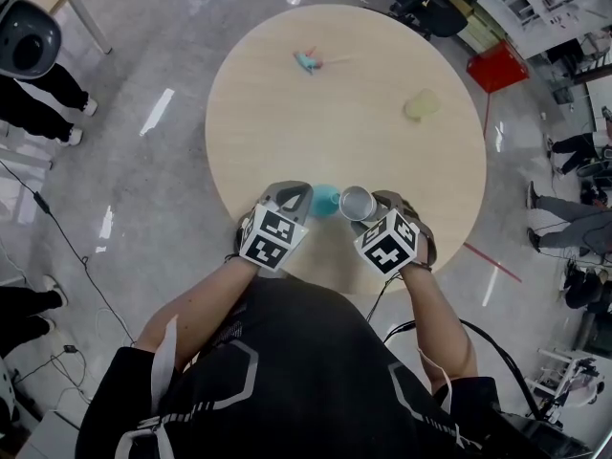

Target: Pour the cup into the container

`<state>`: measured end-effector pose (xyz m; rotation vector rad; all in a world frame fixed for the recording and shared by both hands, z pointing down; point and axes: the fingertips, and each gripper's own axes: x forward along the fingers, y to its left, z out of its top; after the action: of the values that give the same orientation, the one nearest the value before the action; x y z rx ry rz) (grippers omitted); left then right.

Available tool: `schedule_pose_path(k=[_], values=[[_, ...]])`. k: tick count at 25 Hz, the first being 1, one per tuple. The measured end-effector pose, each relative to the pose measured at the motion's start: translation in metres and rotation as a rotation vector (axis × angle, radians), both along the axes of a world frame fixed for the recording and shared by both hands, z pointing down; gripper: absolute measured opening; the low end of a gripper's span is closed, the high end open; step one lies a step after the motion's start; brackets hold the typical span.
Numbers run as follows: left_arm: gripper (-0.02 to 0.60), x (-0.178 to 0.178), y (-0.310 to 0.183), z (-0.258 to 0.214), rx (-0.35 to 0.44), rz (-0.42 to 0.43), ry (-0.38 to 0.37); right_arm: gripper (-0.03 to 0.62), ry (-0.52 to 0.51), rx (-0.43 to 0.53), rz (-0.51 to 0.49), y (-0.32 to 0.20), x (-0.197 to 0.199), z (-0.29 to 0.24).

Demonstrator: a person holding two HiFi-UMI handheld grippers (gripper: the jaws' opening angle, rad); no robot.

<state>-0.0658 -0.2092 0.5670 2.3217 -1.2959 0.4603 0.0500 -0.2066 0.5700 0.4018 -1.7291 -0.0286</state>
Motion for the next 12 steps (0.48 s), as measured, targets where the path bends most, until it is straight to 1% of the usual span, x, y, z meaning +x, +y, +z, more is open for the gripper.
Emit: schedule_pose_path(k=[12], values=[[0.002, -0.0017, -0.001, 0.0028, 0.0, 0.003, -0.001, 0.287, 0.035, -0.01, -0.014, -0.001, -0.0003, -0.0003]])
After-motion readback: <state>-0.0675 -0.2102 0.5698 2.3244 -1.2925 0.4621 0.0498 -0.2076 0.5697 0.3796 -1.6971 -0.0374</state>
